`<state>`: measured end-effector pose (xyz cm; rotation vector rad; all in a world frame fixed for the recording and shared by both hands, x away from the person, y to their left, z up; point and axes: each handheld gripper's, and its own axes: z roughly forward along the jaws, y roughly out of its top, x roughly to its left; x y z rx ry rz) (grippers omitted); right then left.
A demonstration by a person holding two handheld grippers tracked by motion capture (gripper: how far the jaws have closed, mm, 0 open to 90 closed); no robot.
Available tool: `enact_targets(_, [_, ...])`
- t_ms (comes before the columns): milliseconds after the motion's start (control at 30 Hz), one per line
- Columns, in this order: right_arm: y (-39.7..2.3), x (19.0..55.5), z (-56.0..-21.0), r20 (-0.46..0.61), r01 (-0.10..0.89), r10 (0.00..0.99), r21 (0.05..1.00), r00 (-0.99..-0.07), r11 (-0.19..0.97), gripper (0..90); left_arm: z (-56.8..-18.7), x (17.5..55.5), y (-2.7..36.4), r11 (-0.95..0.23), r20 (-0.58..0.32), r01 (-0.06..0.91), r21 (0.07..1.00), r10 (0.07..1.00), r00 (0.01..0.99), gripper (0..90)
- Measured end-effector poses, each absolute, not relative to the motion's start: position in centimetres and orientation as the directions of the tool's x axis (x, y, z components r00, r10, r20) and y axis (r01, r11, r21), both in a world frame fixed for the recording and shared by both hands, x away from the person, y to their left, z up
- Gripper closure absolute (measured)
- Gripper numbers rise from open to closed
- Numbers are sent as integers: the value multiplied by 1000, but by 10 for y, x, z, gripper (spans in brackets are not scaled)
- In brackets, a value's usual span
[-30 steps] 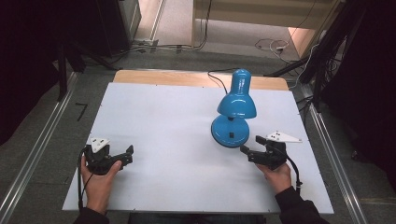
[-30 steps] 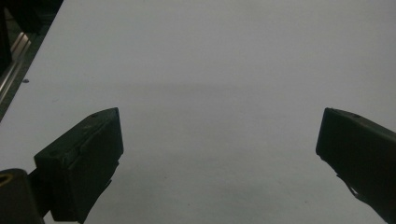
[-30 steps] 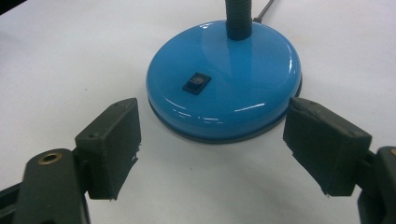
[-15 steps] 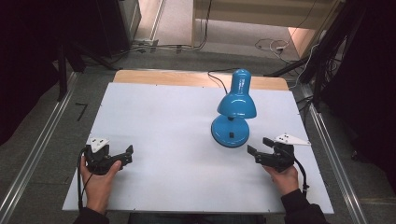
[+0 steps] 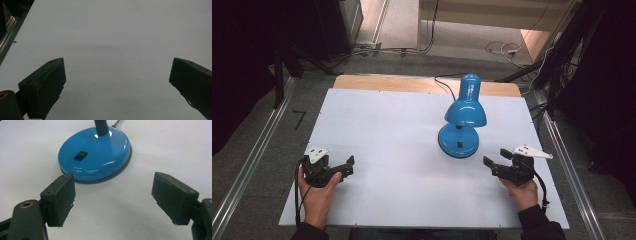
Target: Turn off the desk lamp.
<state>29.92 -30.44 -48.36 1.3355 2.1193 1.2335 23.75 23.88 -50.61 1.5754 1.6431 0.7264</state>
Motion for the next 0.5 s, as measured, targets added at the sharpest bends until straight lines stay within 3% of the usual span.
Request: enact_targets(500, [-317,297,-486,152,563,868,810,-473,165,177,-507,238,239,90,-126,579,810,992,23,12])
